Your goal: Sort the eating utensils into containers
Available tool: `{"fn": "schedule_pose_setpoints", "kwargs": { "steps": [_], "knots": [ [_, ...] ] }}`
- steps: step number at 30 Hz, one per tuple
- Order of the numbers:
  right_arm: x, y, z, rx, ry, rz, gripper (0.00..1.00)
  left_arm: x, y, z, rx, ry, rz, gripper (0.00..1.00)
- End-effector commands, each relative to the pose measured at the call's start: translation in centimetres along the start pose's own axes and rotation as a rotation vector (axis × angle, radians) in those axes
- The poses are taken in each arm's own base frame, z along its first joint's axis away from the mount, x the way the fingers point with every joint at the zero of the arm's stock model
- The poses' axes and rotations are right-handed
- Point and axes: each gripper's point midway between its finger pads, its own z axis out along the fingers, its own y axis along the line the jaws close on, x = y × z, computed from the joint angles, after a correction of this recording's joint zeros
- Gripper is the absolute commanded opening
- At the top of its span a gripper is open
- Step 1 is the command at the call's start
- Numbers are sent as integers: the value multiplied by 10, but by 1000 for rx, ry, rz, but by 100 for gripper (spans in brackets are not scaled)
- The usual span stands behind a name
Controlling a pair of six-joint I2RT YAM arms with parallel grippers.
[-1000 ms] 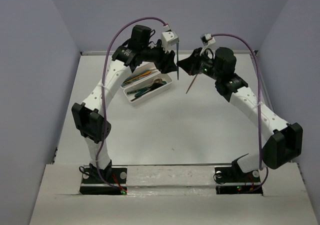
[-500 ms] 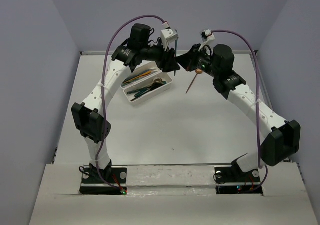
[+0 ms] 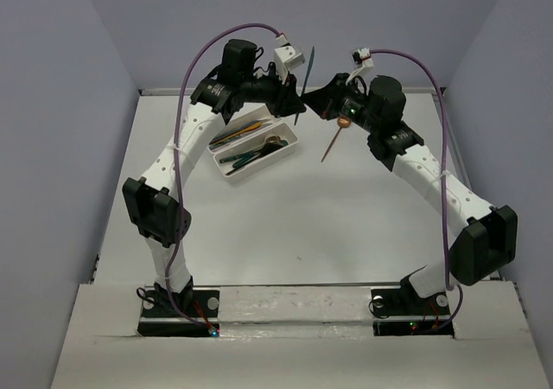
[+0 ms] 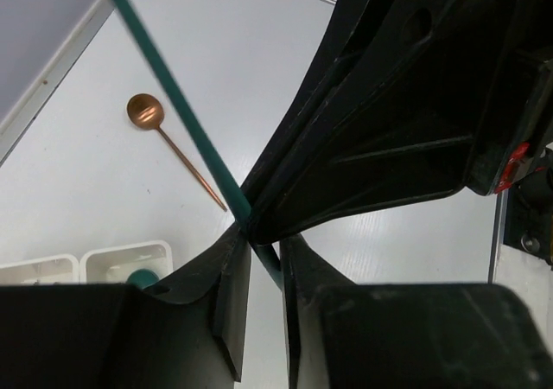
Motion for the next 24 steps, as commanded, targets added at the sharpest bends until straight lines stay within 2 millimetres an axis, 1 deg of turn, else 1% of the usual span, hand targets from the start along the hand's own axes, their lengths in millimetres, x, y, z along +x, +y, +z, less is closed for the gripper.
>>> {"fn": "schedule_pose_setpoints", "kwargs": {
  "steps": [1, 2, 3, 4, 6, 7, 10, 11, 12, 13, 14, 15, 16, 17, 19, 20, 21, 22, 23, 24],
  "knots": [
    [-21, 29, 5, -122, -83, 37, 0, -20, -9, -3, 23, -43, 32, 23],
    [-17, 27, 7, -123, -75, 47, 0, -19, -8, -3, 19, -41, 26, 17],
    [-17, 27, 7, -124, -76, 55, 0, -19, -7, -3, 16, -42, 25, 14],
    [-16, 27, 7, -127, -74, 55, 0, -20, -7, -4, 13, -45, 25, 7],
    [-11, 23, 8, -120, -65, 68, 0, -21, -4, -6, 1, -45, 19, 0],
    [-9, 22, 8, -116, -62, 70, 0, -20, -1, -7, -8, -45, 13, 0],
    [-3, 15, 9, -89, -49, 85, 0, -15, 17, -11, -90, -32, -38, 0],
    [-2, 7, 10, -49, -59, 90, 9, -9, 38, -16, -170, -19, -59, 0],
    [2, 0, 8, -12, -50, 79, 38, -1, 49, -21, -207, 5, -72, 0],
    [4, -6, 5, 16, -48, 58, 51, 4, 63, -27, -239, 21, -73, 0],
    [3, -18, 3, 83, -59, 45, 73, 13, 95, -41, -327, 42, -75, 0],
    [5, -28, 0, 138, -56, 37, 88, 24, 113, -50, -394, 80, -71, 0],
    [12, -39, -8, 203, -30, 18, 98, 35, 142, -66, -520, 136, -15, 0],
    [10, -52, -13, 281, -45, 3, 100, 47, 165, -76, -583, 180, 8, 0],
    [18, -71, -23, 382, -15, -28, 100, 63, 190, -90, -675, 270, 68, 0],
    [19, -85, -30, 466, -15, -34, 100, 74, 211, -98, -743, 347, 132, 0],
    [21, -92, -33, 503, -6, -36, 100, 82, 221, -103, -768, 394, 153, 0],
    [30, -100, -38, 547, 32, -40, 100, 87, 231, -106, -796, 428, 173, 0],
    [29, -108, -39, 594, 34, -43, 100, 99, 250, -108, -835, 487, 204, 0],
    [32, -113, -39, 619, 54, -41, 100, 105, 260, -110, -850, 516, 210, 0]
  ]
}}
